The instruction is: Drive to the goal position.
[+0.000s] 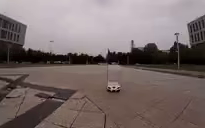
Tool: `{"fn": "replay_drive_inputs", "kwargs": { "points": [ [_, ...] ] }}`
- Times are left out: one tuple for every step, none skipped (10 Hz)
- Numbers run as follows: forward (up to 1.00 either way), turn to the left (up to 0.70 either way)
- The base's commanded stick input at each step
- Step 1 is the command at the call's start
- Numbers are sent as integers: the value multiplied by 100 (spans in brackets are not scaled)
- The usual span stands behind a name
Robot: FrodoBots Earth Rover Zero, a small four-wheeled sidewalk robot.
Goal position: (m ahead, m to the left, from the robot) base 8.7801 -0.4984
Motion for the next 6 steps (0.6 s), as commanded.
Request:
{"fn": "replay_drive_inputs", "kwargs": {
  "points": [
    [100, 0],
    [100, 0],
    [100, 0],
    [100, 0],
    [100, 0],
    [100, 0]
  ]
}}
